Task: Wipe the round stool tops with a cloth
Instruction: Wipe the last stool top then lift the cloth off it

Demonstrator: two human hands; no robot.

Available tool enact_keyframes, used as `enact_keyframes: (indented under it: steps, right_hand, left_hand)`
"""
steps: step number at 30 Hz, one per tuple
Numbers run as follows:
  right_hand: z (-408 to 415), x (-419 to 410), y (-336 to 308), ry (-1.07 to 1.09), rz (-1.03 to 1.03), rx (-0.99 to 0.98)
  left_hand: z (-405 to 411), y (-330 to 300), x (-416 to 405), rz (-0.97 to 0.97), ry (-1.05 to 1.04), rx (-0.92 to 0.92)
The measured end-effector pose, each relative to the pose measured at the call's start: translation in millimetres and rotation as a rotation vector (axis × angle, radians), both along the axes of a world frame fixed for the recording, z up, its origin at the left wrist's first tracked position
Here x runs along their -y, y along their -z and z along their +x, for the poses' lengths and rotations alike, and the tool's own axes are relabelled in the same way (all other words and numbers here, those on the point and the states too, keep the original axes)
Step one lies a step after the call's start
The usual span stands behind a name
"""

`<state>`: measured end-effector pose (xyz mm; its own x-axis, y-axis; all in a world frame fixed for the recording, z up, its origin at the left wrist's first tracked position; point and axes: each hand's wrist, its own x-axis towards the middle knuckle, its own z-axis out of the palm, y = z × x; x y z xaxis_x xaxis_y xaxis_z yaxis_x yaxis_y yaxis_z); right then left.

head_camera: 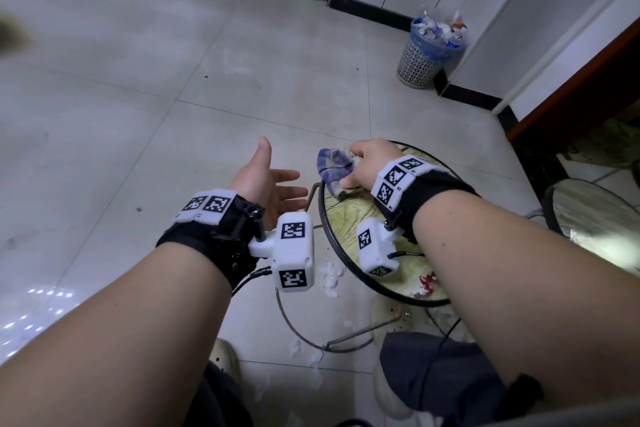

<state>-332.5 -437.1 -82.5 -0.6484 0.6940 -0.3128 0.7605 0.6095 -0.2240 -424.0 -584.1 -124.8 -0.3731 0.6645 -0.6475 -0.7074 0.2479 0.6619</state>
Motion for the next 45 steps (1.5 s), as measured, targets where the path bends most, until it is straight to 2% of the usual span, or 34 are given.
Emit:
enact_keyframes:
  steps: [14,27,45]
  right_hand:
    - [5,-3,2,-0.029,0.015,0.029]
    - [18,0,-12,-0.043,0.089,0.180]
    - [60,34,-6,0.017,-0.040,0.064]
  left_hand:
    - [9,-1,-9,-0.004,0.029,0.024]
    - [11,-3,-9,0.004,0.060,0.011]
    - [24,-12,-1,-0.005,0.094,-0.050]
